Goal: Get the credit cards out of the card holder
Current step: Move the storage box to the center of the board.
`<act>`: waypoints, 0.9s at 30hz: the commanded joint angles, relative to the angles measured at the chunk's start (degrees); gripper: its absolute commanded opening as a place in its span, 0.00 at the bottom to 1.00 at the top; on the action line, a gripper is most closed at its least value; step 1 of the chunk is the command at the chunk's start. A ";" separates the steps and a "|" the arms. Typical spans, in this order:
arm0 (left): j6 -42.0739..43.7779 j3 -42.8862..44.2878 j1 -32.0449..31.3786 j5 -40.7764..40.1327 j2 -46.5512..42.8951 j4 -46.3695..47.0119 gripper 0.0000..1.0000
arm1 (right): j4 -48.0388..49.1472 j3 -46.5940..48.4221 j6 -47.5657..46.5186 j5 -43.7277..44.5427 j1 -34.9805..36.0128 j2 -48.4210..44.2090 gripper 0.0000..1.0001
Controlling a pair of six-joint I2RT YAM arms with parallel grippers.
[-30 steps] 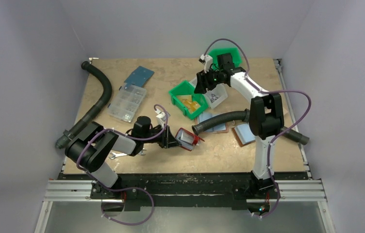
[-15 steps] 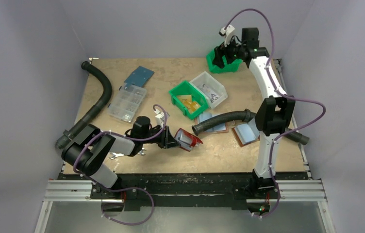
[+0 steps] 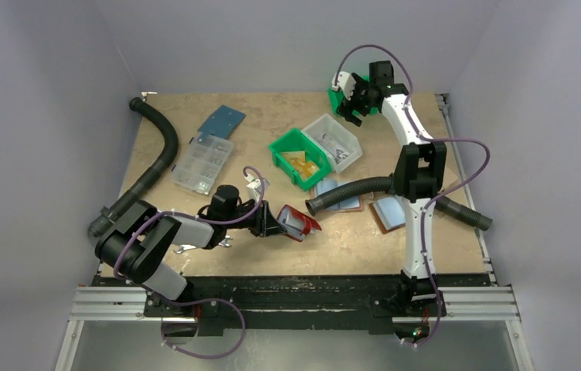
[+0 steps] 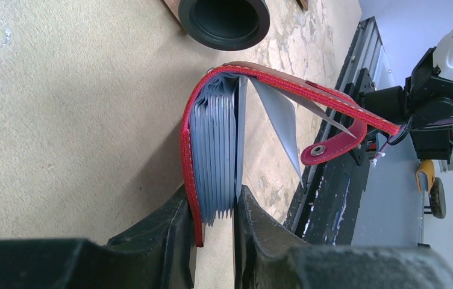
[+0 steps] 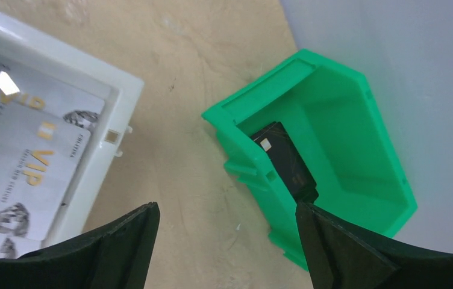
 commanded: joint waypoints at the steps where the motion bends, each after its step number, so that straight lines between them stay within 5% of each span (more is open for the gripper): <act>1: 2.13 -0.79 -0.02 -0.92 -1.24 -1.60 0.00 | 1.22 4.70 -9.45 4.49 0.08 1.26 0.93; 16: 2.89 0.99 -0.04 -1.56 -1.19 -5.02 0.00 | 7.45 9.97 -13.00 8.10 -0.54 10.52 0.93; 27: 2.83 0.90 -0.04 -1.52 -1.63 -5.06 0.00 | 3.98 2.21 -15.46 4.59 -2.27 6.16 0.60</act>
